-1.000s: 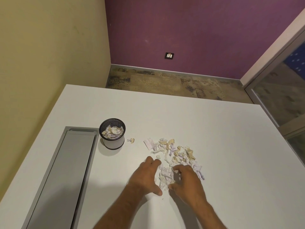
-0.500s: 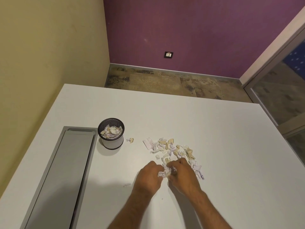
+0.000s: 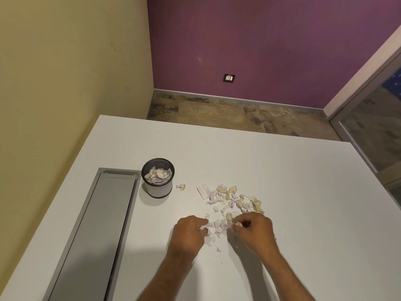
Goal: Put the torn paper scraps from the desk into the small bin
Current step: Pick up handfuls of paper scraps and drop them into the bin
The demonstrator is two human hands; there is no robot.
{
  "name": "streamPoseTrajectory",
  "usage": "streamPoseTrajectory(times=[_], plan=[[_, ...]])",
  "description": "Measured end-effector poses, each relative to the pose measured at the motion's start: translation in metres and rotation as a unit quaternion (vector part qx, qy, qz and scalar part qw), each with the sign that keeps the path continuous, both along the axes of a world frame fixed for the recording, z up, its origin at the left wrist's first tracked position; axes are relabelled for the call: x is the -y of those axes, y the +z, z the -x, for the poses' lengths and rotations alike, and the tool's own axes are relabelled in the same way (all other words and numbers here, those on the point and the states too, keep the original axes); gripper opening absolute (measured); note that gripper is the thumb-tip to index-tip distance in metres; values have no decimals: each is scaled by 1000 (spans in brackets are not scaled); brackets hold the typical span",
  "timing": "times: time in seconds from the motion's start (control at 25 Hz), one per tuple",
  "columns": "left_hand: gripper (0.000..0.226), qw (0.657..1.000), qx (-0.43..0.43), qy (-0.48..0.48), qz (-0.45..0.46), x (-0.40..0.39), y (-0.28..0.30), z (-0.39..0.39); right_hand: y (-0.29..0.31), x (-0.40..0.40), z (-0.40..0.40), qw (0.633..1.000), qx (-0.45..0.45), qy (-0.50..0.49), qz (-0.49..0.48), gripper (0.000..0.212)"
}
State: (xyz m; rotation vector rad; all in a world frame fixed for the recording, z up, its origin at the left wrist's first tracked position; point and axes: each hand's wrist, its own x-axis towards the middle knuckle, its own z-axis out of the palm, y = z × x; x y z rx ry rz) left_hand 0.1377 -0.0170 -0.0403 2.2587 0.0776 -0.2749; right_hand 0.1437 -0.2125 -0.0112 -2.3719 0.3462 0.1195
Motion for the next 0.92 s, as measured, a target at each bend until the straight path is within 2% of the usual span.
streamPoseTrajectory(times=[0.12,0.2,0.32,0.44,0.52,0.6,0.72,0.8,0.92], plan=[[19,1000,-5,19,14,-13,6,0,31,-12,-15,990,-7,-27,-141,15],[15,999,-3,21,27,-23,9,2,57,-28,-31,972,-6,-10,-234,13],[12,998,-2,35,49,-34,12,6,88,-65,-65,955,11,50,-292,12],[12,997,9,51,65,-45,17,8,102,-112,-103,959,39,113,-256,9],[8,996,17,65,64,-53,20,6,101,-142,-123,968,57,168,-177,7],[15,993,23,87,73,-61,25,3,95,-166,-138,969,65,231,-67,10],[23,989,44,122,70,-74,37,-5,82,-184,-150,959,28,282,32,19],[25,985,61,146,64,-84,48,-12,76,-186,-153,954,-5,296,49,29],[23,981,94,162,58,-97,68,-24,74,-178,-153,952,-17,304,25,42]])
